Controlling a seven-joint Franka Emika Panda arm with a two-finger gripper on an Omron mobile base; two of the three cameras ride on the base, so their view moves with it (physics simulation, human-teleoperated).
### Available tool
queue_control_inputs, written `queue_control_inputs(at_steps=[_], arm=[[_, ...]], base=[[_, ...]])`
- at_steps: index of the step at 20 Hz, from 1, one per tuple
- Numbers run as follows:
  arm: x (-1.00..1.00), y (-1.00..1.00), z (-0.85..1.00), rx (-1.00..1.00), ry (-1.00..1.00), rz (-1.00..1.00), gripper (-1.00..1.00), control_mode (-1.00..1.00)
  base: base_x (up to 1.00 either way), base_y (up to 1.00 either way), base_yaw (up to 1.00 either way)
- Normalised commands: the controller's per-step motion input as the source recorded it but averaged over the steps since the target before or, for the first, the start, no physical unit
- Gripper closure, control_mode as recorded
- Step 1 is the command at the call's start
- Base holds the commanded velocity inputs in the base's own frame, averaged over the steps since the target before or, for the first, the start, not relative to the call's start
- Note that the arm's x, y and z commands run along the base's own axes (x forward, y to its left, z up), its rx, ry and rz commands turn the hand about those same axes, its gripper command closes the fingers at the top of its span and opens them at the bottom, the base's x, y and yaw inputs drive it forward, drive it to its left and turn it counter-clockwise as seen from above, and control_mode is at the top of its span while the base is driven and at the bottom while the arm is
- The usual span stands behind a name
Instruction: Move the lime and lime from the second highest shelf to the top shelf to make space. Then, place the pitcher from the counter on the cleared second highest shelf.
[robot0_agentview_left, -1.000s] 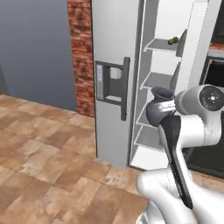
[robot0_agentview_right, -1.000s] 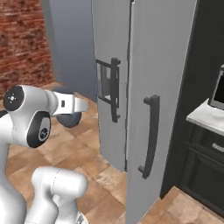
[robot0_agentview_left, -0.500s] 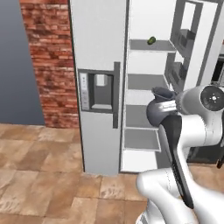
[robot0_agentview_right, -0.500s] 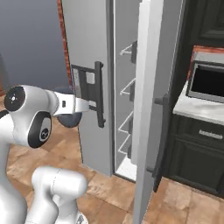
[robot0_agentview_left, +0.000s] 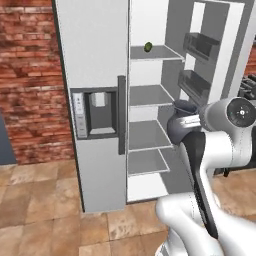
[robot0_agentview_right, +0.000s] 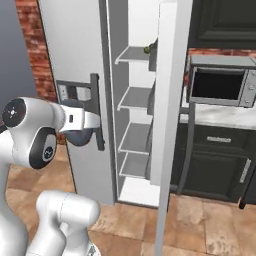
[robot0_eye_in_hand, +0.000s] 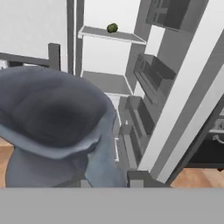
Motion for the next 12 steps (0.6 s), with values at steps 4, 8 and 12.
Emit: queue_control_inputs(at_steps=[4, 8, 12], arm=[[0.00, 0.00, 0.00, 0.00, 0.00, 0.00, 1.00, 1.00], [0.00, 0.00, 0.00, 0.00, 0.00, 0.00, 1.00, 1.00], [0.00, 0.00, 0.00, 0.00, 0.00, 0.00, 1.00, 1.00]], base=[[0.48, 0.22, -0.36], [0.35, 0.52, -0.26], [0.38, 0.42, -0.19]])
